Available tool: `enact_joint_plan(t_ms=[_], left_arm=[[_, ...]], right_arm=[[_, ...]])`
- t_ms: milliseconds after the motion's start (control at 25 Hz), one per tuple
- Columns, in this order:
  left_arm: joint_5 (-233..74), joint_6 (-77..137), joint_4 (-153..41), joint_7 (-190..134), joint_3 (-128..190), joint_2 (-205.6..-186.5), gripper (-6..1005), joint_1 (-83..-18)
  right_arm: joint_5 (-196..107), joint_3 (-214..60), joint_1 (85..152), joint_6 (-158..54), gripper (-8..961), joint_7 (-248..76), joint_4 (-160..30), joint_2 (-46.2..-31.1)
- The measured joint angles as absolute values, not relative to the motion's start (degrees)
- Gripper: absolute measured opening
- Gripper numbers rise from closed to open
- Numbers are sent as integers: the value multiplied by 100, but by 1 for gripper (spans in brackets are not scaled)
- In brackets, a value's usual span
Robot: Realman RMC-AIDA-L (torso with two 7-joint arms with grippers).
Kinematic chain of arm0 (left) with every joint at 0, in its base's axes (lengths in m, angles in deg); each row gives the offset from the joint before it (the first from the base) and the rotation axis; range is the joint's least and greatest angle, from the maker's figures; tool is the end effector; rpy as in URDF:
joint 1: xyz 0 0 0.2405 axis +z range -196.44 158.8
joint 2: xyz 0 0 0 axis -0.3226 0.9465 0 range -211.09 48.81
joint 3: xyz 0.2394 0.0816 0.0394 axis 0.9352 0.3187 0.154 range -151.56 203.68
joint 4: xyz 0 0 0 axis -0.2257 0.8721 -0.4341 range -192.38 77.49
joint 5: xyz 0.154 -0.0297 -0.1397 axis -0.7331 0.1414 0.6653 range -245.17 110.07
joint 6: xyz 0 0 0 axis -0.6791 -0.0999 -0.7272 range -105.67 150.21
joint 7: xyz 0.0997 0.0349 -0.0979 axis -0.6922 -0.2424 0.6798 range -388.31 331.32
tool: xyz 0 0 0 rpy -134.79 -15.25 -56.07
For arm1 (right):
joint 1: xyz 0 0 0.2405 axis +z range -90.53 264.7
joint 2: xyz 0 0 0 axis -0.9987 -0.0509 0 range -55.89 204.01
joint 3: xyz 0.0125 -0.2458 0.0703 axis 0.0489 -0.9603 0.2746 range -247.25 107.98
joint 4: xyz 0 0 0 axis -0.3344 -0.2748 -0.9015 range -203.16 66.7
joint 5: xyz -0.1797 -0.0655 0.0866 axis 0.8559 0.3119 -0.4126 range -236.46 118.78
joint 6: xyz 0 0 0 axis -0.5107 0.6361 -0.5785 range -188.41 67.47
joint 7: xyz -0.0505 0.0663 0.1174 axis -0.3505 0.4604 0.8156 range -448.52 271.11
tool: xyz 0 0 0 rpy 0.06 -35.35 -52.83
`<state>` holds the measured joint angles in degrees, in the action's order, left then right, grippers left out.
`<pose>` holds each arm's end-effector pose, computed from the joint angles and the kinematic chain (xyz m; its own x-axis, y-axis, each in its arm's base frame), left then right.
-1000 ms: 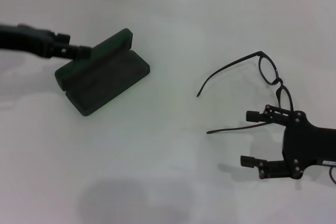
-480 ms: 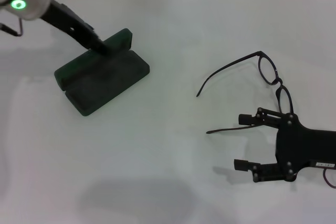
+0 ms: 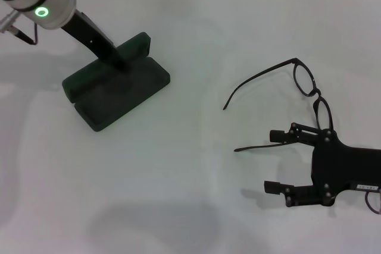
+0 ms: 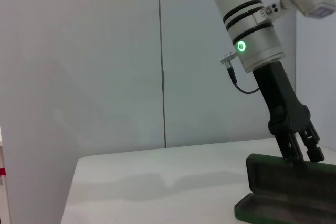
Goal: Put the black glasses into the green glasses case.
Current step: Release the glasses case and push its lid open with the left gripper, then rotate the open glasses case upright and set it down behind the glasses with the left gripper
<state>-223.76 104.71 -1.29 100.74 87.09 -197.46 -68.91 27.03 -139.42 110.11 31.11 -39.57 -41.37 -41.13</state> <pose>-0.1846 0.4243 0.0282 0.7969 0.5622 -0.2211 0.4157 -0.7758 -0.4746 0.2665 0.2715 -0.0345 0.8200 -0.0080 -0.5723 -0.1145 -0.9820 -0.1503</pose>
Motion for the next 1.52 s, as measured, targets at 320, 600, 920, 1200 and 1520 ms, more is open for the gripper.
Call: enact_joint_plan(t_ms=[320,600,920,1200,1520], left_arm=[[-22630,10323,-98,10078,8833,-19805,756,-6854],[-22680,10336,-88,10028,8914,-19825,714,-6855],[-22683,10360,-48,10026,8917,-19820,309,-6857],[-22661,10512,255,9902,8916,-19859,205,-6814],[-22372,10883,850,8826,9249,-20045,204,-6565]], right_arm=[[2704,-13942,11002,3098,872,-3957,-4143,-4116],[2703,-13942,10976,3094,872,-3957,-4143,-4116],[2703,-13943,10964,3077,873,-3959,-4143,-4116],[2703,-13951,10949,3075,873,-3970,-4151,-4116],[2703,-13955,10938,3078,873,-3983,-4151,-4116]])
